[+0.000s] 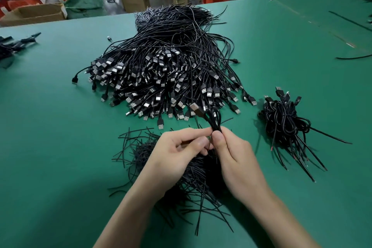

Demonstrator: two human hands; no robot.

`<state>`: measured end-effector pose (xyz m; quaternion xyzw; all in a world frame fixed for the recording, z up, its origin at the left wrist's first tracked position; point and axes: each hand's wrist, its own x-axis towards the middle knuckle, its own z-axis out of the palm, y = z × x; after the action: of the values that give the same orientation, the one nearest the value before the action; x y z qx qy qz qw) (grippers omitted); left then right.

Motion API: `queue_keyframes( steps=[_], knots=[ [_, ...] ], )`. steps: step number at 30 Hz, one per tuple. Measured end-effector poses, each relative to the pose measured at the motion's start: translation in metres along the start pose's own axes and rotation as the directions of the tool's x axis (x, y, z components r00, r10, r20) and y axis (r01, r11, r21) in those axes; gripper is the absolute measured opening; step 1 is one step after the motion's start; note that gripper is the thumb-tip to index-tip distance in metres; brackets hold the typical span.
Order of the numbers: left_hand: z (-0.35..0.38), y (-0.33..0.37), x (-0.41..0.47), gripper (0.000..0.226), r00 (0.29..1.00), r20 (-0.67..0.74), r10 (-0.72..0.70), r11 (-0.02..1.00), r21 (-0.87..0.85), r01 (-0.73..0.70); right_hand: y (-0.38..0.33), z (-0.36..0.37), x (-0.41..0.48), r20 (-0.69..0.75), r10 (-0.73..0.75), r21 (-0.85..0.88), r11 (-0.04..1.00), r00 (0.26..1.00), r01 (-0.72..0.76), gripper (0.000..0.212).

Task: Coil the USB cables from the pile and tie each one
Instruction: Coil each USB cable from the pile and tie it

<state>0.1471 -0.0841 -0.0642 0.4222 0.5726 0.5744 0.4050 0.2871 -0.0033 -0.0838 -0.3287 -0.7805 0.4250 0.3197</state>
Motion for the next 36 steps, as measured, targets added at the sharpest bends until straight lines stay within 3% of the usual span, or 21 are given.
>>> queue_keyframes(
  steps=[9, 12, 16, 18, 22, 25, 29, 32, 36],
  knots=[
    [-0.012, 0.011, 0.023, 0.019, 0.992, 0.009, 0.126, 0.987, 0.097, -0.126, -0.016, -0.005, 0.001, 0.108, 0.051, 0.312, 0.946, 0.993, -0.083, 0.043],
    [-0.012, 0.014, 0.026, 0.013, 0.982, 0.046, 0.185, 0.983, 0.01, -0.185, -0.029, -0.013, 0.005, 0.195, 0.003, 0.401, 0.912, 0.981, -0.082, 0.042],
    [-0.011, 0.017, 0.027, 0.022, 0.971, 0.108, 0.212, 0.971, -0.134, -0.197, -0.042, -0.027, 0.013, 0.379, 0.01, 0.566, 0.789, 0.925, -0.24, 0.037],
    [-0.011, 0.02, 0.025, 0.024, 0.964, 0.144, 0.222, 0.967, -0.16, -0.198, -0.045, -0.03, 0.014, 0.471, -0.008, 0.594, 0.742, 0.882, -0.31, 0.037],
    [-0.012, 0.02, 0.023, 0.006, 0.976, 0.117, 0.184, 0.958, -0.243, -0.152, -0.046, -0.03, 0.011, 0.608, 0.006, 0.59, 0.666, 0.794, -0.456, 0.04],
    [-0.009, 0.021, 0.022, 0.015, 0.971, 0.14, 0.191, 0.948, -0.282, -0.146, -0.045, -0.031, 0.012, 0.681, 0.024, 0.549, 0.645, 0.732, -0.532, 0.043],
    [-0.003, 0.021, 0.02, 0.01, 0.978, 0.129, 0.161, 0.952, -0.281, -0.119, -0.044, -0.034, 0.014, 0.763, -0.04, 0.581, 0.479, 0.645, -0.658, 0.041],
    [0.002, 0.022, 0.018, 0.02, 0.983, 0.138, 0.124, 0.944, -0.321, -0.074, -0.042, -0.036, 0.012, 0.781, -0.114, 0.611, 0.349, 0.615, -0.711, 0.034],
    [0.005, 0.025, 0.014, 0.028, 0.983, 0.153, 0.102, 0.934, -0.354, -0.041, -0.042, -0.035, 0.009, 0.765, -0.145, 0.639, 0.283, 0.627, -0.715, 0.028]
  ],
)
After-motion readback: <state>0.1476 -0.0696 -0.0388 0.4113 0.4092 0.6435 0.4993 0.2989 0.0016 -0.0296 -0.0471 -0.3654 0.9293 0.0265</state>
